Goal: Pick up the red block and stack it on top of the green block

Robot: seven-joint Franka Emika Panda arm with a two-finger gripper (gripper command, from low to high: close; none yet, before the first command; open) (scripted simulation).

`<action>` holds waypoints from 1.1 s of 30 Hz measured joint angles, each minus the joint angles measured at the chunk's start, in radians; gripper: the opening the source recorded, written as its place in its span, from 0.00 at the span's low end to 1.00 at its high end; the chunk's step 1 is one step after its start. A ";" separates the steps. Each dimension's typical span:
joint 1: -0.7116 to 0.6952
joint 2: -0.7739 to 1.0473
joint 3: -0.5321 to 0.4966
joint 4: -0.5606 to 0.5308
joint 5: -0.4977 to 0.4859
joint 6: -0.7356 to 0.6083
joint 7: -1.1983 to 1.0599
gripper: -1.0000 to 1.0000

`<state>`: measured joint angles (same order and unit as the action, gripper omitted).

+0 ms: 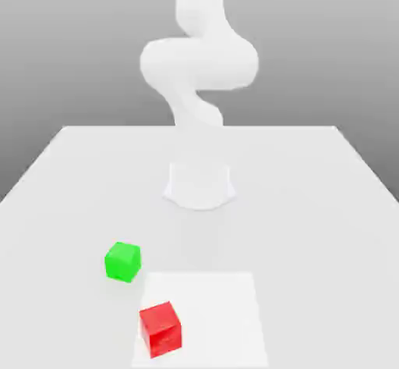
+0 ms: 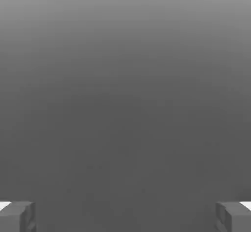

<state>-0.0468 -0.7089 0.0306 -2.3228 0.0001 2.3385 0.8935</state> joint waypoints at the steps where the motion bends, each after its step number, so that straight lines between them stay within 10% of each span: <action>1: -0.019 0.039 0.013 -0.010 -0.001 0.016 0.042 0.50; 28: -0.193 1.017 0.063 -0.196 -0.090 0.488 0.968 0.50; 29: -0.185 1.050 0.054 -0.192 -0.097 0.516 0.973 0.00; 33: -0.185 1.050 0.054 -0.192 -0.097 0.518 0.974 0.00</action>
<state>-0.2323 0.3414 0.0846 -2.5143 -0.0971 2.8561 1.8674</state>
